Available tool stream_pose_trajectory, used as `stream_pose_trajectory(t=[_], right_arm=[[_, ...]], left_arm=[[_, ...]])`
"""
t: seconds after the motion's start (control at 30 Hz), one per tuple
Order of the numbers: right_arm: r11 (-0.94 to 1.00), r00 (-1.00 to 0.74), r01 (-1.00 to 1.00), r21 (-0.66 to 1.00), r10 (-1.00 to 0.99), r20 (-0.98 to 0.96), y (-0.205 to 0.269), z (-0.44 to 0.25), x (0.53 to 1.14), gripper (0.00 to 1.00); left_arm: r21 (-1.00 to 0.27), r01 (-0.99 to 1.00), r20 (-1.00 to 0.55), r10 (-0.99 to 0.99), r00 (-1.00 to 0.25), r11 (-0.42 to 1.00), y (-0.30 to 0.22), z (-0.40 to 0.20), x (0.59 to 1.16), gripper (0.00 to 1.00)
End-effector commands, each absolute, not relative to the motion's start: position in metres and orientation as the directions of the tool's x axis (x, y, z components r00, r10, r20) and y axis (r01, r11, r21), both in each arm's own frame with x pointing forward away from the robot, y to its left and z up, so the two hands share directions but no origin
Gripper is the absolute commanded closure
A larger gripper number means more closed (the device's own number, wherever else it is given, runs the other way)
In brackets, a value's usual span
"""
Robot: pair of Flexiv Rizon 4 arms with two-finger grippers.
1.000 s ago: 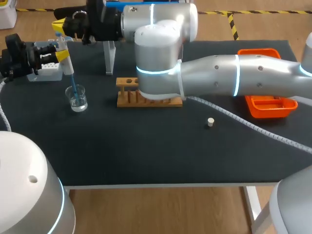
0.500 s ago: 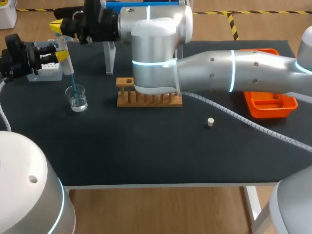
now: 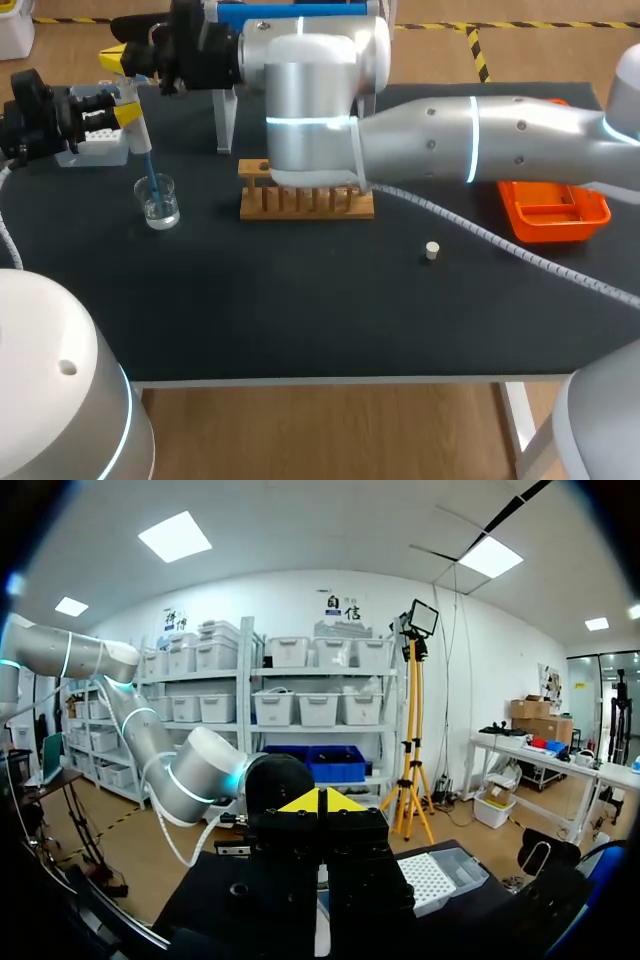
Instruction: Invert the test tube, pick up the pipette, mount the tip to pipette, aspirate from beaker and dispense into the tube, eject the tip, return the pipette, and cap with the stopper.
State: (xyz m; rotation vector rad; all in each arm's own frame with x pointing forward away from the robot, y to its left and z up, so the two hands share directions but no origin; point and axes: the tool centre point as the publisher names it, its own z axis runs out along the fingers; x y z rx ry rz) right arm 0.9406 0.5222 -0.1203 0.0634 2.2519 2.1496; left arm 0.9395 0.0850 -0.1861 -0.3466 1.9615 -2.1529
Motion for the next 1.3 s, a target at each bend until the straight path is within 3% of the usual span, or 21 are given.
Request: stream_pose_trajectory(t=[0.03, 1.3], right_arm=[[0.049, -0.999, 0.012, 0.999, 0.052, 0.01, 0.524, -0.123, 0.94, 1.0], [0.087, -0.998, 0.045, 0.995, 0.057, 0.04, 0.523, -0.152, 0.936, 1.0]], left_arm=[[-0.995, -0.003, 0.032, -0.302, -0.953, -0.096, 0.087, -0.186, 0.941, 1.0], [-0.995, -0.003, 0.032, -0.302, -0.953, -0.096, 0.087, -0.186, 0.941, 1.0]])
